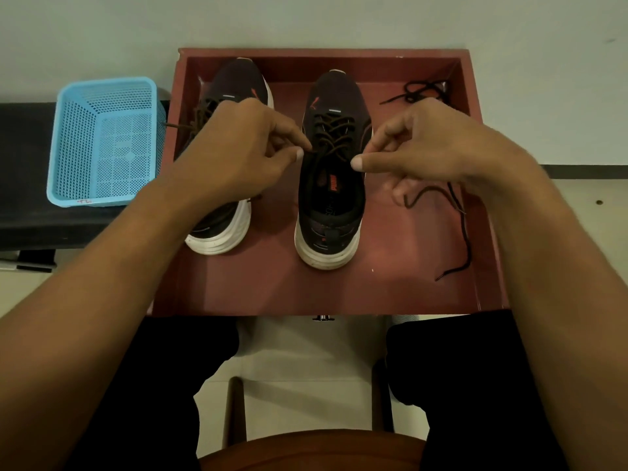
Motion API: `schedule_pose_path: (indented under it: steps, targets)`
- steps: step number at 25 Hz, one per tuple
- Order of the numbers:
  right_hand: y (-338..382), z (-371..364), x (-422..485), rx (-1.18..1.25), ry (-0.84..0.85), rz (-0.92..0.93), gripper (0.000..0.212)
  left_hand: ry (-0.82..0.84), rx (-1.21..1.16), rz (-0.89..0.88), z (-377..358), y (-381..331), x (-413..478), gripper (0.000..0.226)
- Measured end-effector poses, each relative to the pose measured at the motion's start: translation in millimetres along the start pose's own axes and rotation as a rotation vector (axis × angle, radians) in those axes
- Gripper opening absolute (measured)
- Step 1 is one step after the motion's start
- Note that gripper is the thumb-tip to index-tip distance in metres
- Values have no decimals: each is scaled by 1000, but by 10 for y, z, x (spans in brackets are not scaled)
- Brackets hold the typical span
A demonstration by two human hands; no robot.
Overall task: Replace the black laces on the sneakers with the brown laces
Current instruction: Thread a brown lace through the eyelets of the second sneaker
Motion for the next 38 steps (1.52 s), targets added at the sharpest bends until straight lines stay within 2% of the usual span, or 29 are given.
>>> schedule_pose_path:
  steps: [3, 6, 11, 15, 18, 20, 23, 28, 31, 34, 38]
  targets:
    - [-124, 224, -6, -96, -109, -6, 10, -53, -8, 33, 129, 76, -11, 14]
    - [-27, 383, 23, -268, -314, 112, 4, -147, -51, 69, 214, 138, -23, 28]
    - [43, 364, 18, -102, -414, 188, 10, -273, 100, 54, 323, 106, -7, 42]
    - [111, 305, 73, 126, -401, 259, 17, -311, 189, 100, 374, 132, -23, 45]
    - [226, 234, 76, 317, -389, 337, 14, -312, 84, 81, 370, 48, -28, 28]
    - [272, 199, 93, 356, -386, 368, 13, -336, -68, 47, 356, -20, -30, 22]
    - [314, 83, 150, 381, -328, 348, 22, -394, -251, 0, 347, -88, -21, 26]
    - [447, -191, 197, 364, -106, 359, 21, -449, -330, -27, 338, -147, 0, 41]
    - [482, -238, 188, 363, -51, 389, 20, -418, -382, 1, 280, -99, 27, 49]
    - [444, -184, 203, 323, -107, 385, 18, -378, -454, 42, 202, -53, 51, 51]
    - [337, -21, 199, 327, -185, 364, 17, -207, -590, 169, -23, 60, 76, 38]
Point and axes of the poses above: each hand's wrist, its own x-axis towards the middle knuckle, its own z-axis out of the back of the hand, y = z × x, the point moved 8 cm from there along x, towards the middle knuckle, and after that the axes turned 1 degree about -x, right-handed, at the moved point
